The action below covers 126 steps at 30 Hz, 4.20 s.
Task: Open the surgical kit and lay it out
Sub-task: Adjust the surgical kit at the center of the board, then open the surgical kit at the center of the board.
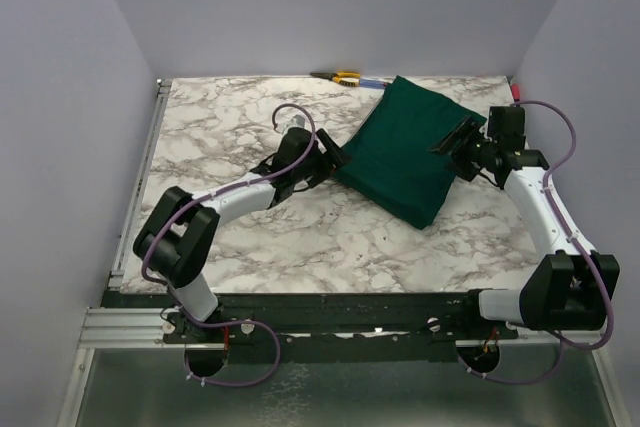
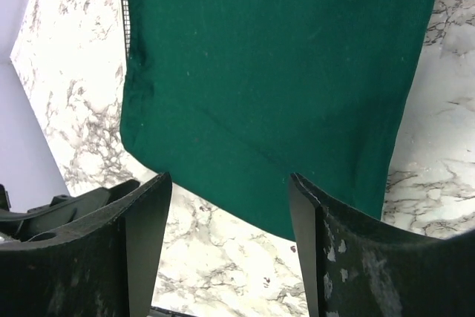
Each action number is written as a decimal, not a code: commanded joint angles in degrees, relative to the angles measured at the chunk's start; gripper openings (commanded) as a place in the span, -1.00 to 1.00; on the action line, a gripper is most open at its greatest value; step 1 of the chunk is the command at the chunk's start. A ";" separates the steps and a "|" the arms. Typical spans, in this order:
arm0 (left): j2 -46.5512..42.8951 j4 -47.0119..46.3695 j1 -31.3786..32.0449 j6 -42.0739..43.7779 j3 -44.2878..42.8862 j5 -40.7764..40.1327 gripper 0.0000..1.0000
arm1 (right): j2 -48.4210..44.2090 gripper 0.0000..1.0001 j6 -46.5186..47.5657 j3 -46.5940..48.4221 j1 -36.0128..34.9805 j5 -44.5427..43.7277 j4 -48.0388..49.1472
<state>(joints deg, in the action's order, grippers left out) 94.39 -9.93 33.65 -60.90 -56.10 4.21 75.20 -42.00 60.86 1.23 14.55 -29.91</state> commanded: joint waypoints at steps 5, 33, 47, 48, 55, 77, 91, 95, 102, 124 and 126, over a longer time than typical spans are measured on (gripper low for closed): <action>8.33 -0.63 3.72 -13.09 -2.66 -4.89 0.49 | -1.90 0.34 -1.00 -1.00 0.35 -3.21 -3.40; 17.95 20.71 1.86 -4.37 -20.89 -14.93 -0.67 | 0.25 0.31 0.65 3.02 0.35 -8.58 -4.42; 32.66 27.72 -11.86 17.46 -44.02 -4.23 -0.78 | 7.54 0.32 6.11 9.09 0.35 -7.09 0.25; 33.74 28.56 -12.41 18.63 -46.12 -3.49 -0.78 | 8.44 0.31 6.54 9.75 0.36 -7.15 0.29; 34.88 29.52 -13.90 22.36 -52.90 3.53 0.00 | 16.10 0.39 12.34 15.30 0.39 -11.46 -1.18; 30.00 26.35 -13.98 23.41 -40.48 14.70 0.26 | 40.00 0.04 23.65 31.23 0.52 -10.30 -0.55; 39.70 13.78 -13.95 12.26 -51.74 24.89 -0.01 | 42.04 -0.41 19.97 31.80 0.52 -2.73 8.49; 43.28 12.01 -13.96 10.05 -55.80 25.64 -0.02 | 43.10 -0.42 18.32 31.95 0.50 -4.37 11.21; 39.74 11.75 -14.01 11.91 -51.52 21.03 0.08 | 43.17 -0.13 20.81 36.30 0.52 -5.90 6.81; 21.82 21.62 -18.69 30.58 -42.03 7.24 0.43 | 11.95 0.40 -2.77 3.22 4.12 -13.22 4.04; 21.28 21.76 -18.71 30.58 -41.39 7.36 0.41 | 10.67 0.34 -5.77 -0.74 4.08 -10.98 8.79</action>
<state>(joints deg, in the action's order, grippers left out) 117.84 9.50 14.66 -32.73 -99.94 14.17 88.51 -38.96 65.91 5.50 -1.48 -28.97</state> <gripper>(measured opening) 0.714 0.689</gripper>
